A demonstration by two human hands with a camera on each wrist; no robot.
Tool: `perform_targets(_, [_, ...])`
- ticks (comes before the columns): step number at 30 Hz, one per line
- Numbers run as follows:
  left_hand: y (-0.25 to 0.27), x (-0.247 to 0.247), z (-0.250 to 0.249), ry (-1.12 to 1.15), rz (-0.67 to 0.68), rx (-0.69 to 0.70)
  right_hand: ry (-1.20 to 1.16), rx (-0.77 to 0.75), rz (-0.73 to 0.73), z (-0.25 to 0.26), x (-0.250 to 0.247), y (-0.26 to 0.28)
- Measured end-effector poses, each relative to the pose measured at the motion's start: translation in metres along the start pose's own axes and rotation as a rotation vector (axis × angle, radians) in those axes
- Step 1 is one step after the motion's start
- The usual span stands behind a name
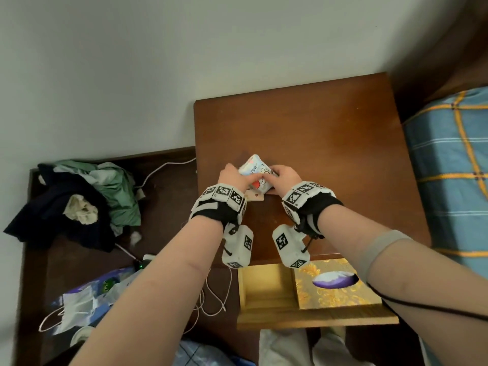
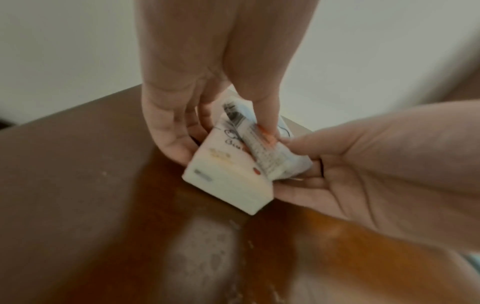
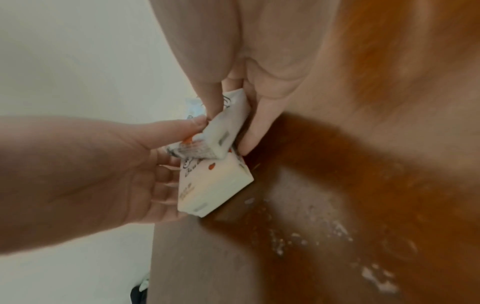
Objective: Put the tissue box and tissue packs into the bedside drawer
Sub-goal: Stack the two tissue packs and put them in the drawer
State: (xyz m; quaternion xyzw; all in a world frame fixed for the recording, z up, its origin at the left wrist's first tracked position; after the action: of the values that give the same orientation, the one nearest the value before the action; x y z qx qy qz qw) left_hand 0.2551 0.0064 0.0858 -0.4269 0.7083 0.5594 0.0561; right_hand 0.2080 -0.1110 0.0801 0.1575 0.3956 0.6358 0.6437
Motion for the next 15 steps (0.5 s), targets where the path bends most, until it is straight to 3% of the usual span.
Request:
perform_targets(9, [0.051, 0.013, 0.018, 0.492, 0.065, 0.098, -0.132, -0.076, -0.121, -0.009, -0.016, 0.041])
perform_targets(15, [0.104, 0.048, 0.032, 0.913, 0.063, 0.046, 0.01, -0.219, -0.126, -0.031, -0.011, 0.092])
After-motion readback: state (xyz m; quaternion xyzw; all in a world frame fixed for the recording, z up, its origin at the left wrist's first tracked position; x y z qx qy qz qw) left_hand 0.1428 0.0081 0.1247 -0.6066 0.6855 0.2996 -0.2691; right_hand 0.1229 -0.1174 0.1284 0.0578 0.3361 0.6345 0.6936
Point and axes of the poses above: each hand's wrist, its own y-axis away from the middle knuckle, its own x-axis out of the palm, z = x × y, the point moved 4 cm from there along -y, towards the middle knuckle, and after that the axes turned 3 degrees about z, right-handed, at the moved point
